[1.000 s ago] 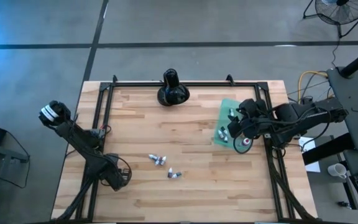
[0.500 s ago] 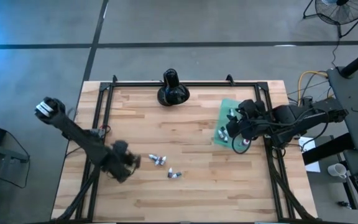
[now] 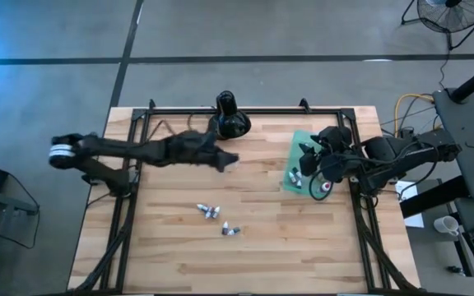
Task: Pick & Place food coloring
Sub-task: Put the bottom small red food coloring bottle into the green bin
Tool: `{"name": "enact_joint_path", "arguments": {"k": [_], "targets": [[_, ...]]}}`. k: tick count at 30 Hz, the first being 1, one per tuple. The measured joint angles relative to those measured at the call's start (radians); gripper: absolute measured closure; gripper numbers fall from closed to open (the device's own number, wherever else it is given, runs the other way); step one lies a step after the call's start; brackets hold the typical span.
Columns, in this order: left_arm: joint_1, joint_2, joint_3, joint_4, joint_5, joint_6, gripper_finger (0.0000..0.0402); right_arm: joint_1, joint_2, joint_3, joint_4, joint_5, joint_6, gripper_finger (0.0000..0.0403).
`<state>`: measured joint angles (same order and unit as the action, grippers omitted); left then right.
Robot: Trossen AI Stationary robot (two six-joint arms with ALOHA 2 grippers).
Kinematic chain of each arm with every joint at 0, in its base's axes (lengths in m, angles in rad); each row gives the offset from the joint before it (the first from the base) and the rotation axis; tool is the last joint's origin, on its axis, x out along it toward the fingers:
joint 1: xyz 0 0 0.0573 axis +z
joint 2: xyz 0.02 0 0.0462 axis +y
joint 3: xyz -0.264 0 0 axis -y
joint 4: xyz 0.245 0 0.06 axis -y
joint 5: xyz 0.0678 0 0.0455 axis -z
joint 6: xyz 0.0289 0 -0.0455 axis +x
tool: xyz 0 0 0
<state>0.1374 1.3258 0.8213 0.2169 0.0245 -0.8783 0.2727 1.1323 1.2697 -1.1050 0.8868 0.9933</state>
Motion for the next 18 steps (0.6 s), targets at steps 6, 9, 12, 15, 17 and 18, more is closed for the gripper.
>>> {"name": "enact_joint_path", "arguments": {"k": [6,9,12,15,17,18], "targets": [[-0.043,0.258,0.28,-0.034,0.085,0.235,0.0351,0.012,0.0,0.0,-0.003,-0.031,0.03,0.0179],[-0.062,0.396,0.448,-0.134,0.088,0.344,0.0351,0.013,-0.003,0.0,-0.006,-0.032,0.039,0.0179],[-0.071,0.525,0.607,-0.227,0.076,0.401,0.0351,0.013,-0.012,0.001,-0.011,-0.032,0.044,0.0179],[-0.081,0.632,0.741,-0.267,0.07,0.479,0.0351,0.013,-0.025,0.009,-0.018,-0.031,0.047,0.0179],[-0.085,0.69,0.812,-0.278,0.066,0.528,0.0351,0.013,-0.039,0.016,-0.023,-0.031,0.046,0.0179],[-0.085,0.718,0.845,-0.274,0.063,0.548,0.0351,0.013,-0.05,0.017,-0.023,-0.031,0.044,0.0179]]}}
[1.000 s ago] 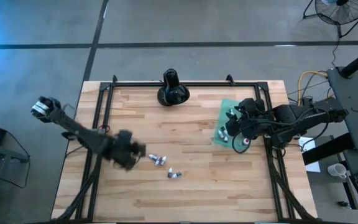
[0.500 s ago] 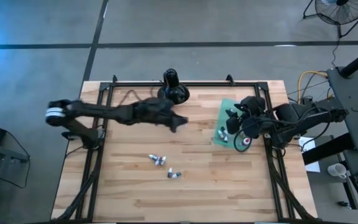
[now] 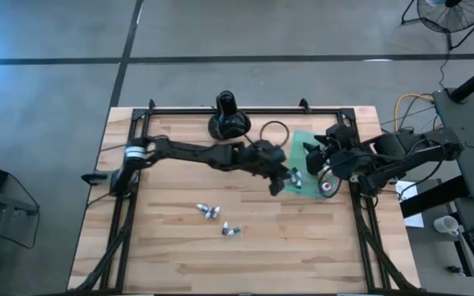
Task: Pick & Place food coloring
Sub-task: Put the bottom small red food coloring bottle into the green bin, then put the top small purple food coloring bottle into the green bin
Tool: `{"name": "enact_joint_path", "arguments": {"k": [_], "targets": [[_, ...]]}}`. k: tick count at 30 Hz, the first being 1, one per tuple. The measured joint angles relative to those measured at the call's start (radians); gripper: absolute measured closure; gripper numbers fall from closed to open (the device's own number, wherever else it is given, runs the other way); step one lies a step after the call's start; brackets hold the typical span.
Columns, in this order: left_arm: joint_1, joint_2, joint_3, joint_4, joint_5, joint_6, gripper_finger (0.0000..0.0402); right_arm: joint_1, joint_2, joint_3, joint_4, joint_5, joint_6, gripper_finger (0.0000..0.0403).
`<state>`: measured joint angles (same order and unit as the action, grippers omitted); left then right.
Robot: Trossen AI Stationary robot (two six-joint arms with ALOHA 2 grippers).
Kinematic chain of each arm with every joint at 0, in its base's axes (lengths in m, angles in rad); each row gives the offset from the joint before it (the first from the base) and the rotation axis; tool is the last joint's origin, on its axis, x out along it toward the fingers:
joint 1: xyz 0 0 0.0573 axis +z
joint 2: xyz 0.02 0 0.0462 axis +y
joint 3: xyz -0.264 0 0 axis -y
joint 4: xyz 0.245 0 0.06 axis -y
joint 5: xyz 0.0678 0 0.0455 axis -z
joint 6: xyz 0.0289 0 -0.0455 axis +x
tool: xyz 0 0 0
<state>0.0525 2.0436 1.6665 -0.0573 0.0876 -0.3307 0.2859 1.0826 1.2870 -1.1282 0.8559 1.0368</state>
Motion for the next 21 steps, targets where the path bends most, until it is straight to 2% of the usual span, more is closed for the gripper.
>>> {"name": "enact_joint_path", "arguments": {"k": [10,14,15,19,21], "targets": [[0.028,0.238,0.252,-0.072,-0.011,0.029,0.0347,0.0,-0.086,0.002,-0.051,0.005,0.038,0.0179],[0.026,0.282,0.313,-0.078,-0.002,0.027,0.0309,0.0,-0.089,0.001,-0.051,0.005,0.03,0.0179],[0.025,0.284,0.32,-0.078,-0.017,0.035,0.0295,0.0,-0.088,0.001,-0.053,0.005,0.03,0.0179],[0.016,0.263,0.33,-0.129,-0.222,0.046,0.0244,0.0,-0.086,0.001,-0.093,0.005,0.04,0.0179],[0.016,0.237,0.328,-0.2,-0.259,0.076,0.0228,0.0,-0.086,0.0,-0.111,0.005,0.053,0.0179]]}}
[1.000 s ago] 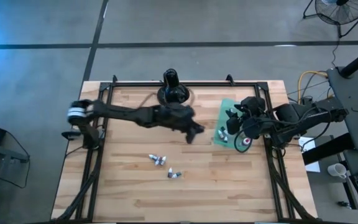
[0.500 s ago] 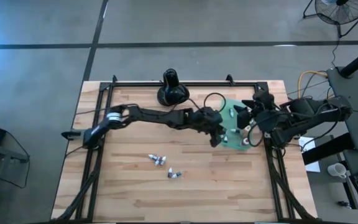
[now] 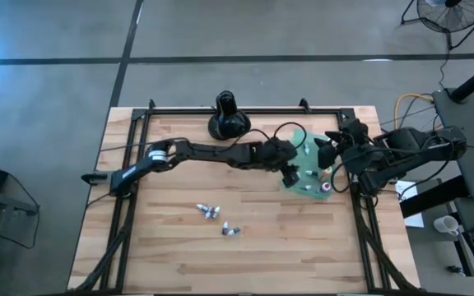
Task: Pick & Place food coloring
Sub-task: Put the top small purple food coloring bottle into the green bin
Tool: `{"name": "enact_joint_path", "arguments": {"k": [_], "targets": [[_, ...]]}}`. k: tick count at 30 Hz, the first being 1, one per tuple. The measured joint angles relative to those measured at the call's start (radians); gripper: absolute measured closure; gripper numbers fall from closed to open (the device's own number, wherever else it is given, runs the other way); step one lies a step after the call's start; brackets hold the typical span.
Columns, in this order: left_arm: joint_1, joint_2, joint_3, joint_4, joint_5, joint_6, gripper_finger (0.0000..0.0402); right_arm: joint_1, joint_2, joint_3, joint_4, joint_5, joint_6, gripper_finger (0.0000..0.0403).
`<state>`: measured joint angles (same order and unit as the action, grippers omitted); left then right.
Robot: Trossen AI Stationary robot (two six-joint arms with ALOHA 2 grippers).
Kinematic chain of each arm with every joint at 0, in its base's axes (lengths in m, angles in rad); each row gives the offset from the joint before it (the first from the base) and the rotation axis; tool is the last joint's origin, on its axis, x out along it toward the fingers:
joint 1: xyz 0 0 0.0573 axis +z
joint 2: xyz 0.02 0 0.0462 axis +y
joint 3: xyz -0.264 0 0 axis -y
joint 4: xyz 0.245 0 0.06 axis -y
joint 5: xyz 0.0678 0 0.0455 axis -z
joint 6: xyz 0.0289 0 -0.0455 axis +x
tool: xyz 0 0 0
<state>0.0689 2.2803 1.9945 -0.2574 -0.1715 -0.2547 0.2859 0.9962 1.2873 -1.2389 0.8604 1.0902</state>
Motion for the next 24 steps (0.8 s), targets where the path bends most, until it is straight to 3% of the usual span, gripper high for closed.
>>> {"name": "enact_joint_path", "arguments": {"k": [4,10,14,19,24], "targets": [[-0.003,-0.09,-0.001,-0.173,0.002,0.067,0.0217,0.0,-0.001,0.0,-0.014,0.0,0.007,0.0179],[-0.035,-0.207,-0.009,-0.58,0.026,0.363,0.0216,0.0,0.006,-0.001,-0.015,0.0,-0.023,0.0179],[-0.04,-0.269,-0.058,-0.795,0.023,0.396,0.0216,-0.002,0.015,-0.01,-0.015,0.002,-0.028,0.0179],[-0.068,-0.396,-0.275,-0.884,0.043,0.412,0.0216,-0.002,0.025,-0.038,-0.014,-0.012,-0.023,0.0179],[-0.126,-0.556,-0.599,-0.757,0.141,0.409,0.0216,-0.002,0.033,-0.067,-0.013,-0.054,-0.02,0.0179]]}}
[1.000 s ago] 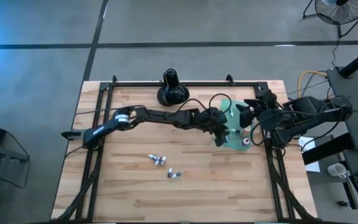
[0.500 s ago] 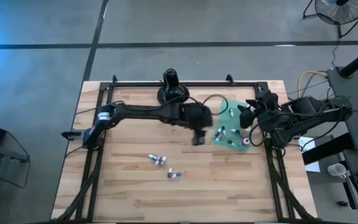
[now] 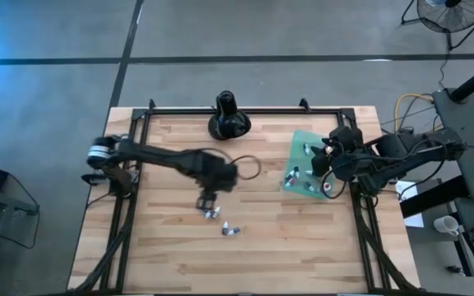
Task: Pick & Place food coloring
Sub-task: Put the top small purple food coloring bottle into the green bin
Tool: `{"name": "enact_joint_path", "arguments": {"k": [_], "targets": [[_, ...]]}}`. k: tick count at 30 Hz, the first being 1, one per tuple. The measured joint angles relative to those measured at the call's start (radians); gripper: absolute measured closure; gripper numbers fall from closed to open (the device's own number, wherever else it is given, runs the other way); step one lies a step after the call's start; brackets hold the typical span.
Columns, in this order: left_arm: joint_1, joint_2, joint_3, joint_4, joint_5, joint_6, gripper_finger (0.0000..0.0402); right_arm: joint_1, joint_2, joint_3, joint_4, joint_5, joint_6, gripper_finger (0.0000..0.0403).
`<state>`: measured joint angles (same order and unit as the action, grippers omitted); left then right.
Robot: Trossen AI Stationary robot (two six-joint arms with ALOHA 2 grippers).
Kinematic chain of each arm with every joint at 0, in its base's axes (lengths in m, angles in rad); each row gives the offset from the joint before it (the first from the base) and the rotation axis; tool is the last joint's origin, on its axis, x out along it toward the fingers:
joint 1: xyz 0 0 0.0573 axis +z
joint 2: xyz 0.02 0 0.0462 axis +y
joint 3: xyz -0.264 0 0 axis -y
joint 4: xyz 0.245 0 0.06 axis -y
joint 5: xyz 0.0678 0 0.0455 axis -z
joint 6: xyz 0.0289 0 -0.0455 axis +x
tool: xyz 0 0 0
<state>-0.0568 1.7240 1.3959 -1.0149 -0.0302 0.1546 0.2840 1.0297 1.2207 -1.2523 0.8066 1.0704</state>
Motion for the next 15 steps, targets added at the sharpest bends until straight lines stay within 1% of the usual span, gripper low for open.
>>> {"name": "enact_joint_path", "arguments": {"k": [4,8,11,15], "targets": [[-0.07,-0.103,-0.225,0.137,0.024,-0.05,0.0216,0.0,0.006,-0.015,0.001,-0.016,0.0,0.0179],[-0.133,-0.178,-0.387,0.273,0.029,-0.049,0.0216,0.0,0.006,-0.029,0.001,-0.022,-0.002,0.0179],[-0.159,-0.192,-0.474,0.384,0.029,-0.043,0.0216,-0.001,0.006,-0.037,0.002,-0.022,-0.002,0.0179],[-0.167,-0.184,-0.531,0.488,0.028,-0.051,0.0216,-0.001,0.005,-0.05,0.002,-0.022,0.018,0.0179]]}}
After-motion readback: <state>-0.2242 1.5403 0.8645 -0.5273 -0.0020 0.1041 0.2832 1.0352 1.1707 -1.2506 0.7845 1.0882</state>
